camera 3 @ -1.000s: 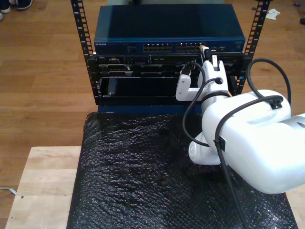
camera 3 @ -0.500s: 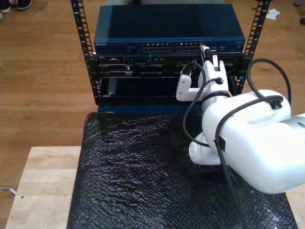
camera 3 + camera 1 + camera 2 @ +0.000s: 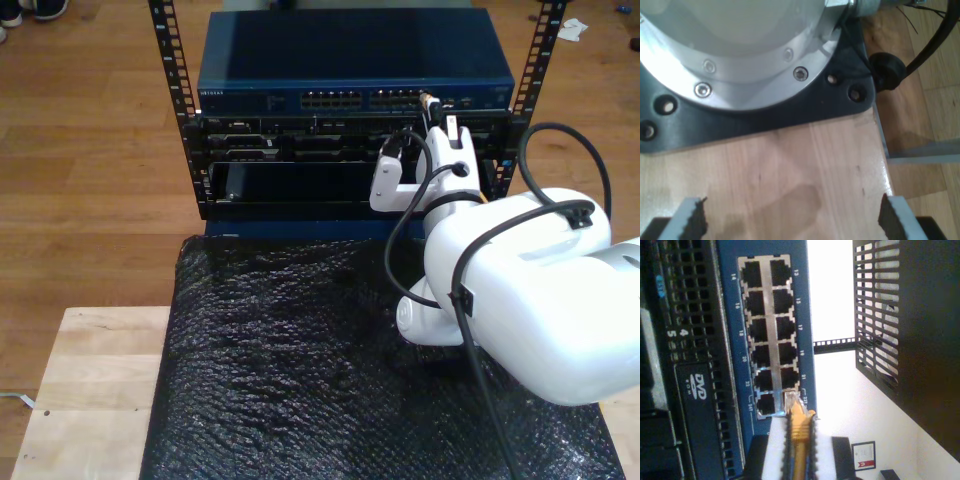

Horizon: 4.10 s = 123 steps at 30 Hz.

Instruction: Grab the cable and plug it in

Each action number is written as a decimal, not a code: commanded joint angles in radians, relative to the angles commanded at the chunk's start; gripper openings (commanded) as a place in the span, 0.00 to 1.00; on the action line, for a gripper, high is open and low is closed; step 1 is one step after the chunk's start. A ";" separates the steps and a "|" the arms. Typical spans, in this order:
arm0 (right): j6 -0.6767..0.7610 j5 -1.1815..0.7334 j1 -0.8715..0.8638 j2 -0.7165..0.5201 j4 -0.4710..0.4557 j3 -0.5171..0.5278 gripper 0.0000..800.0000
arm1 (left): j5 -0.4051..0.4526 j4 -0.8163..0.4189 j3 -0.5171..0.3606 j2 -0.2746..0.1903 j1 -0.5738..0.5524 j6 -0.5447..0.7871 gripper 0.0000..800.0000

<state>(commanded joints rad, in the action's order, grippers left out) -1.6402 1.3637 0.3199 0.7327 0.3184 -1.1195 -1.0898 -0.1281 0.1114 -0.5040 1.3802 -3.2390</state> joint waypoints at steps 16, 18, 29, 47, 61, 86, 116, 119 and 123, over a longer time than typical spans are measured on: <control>0.000 -0.003 -0.002 0.006 -0.002 -0.020 0.00 | 0.000 0.000 0.000 0.000 0.000 0.002 1.00; 0.002 -0.003 0.000 0.006 -0.002 -0.018 0.00 | 0.002 0.000 0.000 0.000 0.000 0.000 1.00; 0.002 -0.006 0.000 0.008 0.000 -0.017 0.00 | 0.000 0.000 0.000 0.000 0.000 0.000 1.00; 0.003 -0.008 0.000 0.021 -0.002 -0.028 0.00 | 0.002 0.000 0.000 0.000 0.000 0.000 1.00; 0.003 -0.008 0.003 0.020 -0.020 -0.029 0.00 | 0.000 0.000 0.000 0.000 0.000 0.002 1.00; 0.003 -0.015 0.000 0.028 -0.021 -0.041 0.00 | 0.000 0.000 0.000 0.000 0.000 0.002 1.00; 0.005 -0.029 -0.002 0.064 -0.035 -0.095 0.00 | 0.000 0.000 0.000 0.002 0.000 0.000 1.00; 0.005 -0.029 -0.002 0.064 -0.035 -0.094 0.00 | 0.002 0.000 0.000 0.000 0.000 0.000 1.00; 0.041 -0.029 -0.003 0.063 -0.037 -0.089 0.07 | 0.002 0.000 0.000 0.002 0.000 0.002 1.00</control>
<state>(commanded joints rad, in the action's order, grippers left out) -1.5988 1.3345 0.3168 0.7956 0.2816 -1.2085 -1.0882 -0.1281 0.1114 -0.5025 1.3802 -3.2375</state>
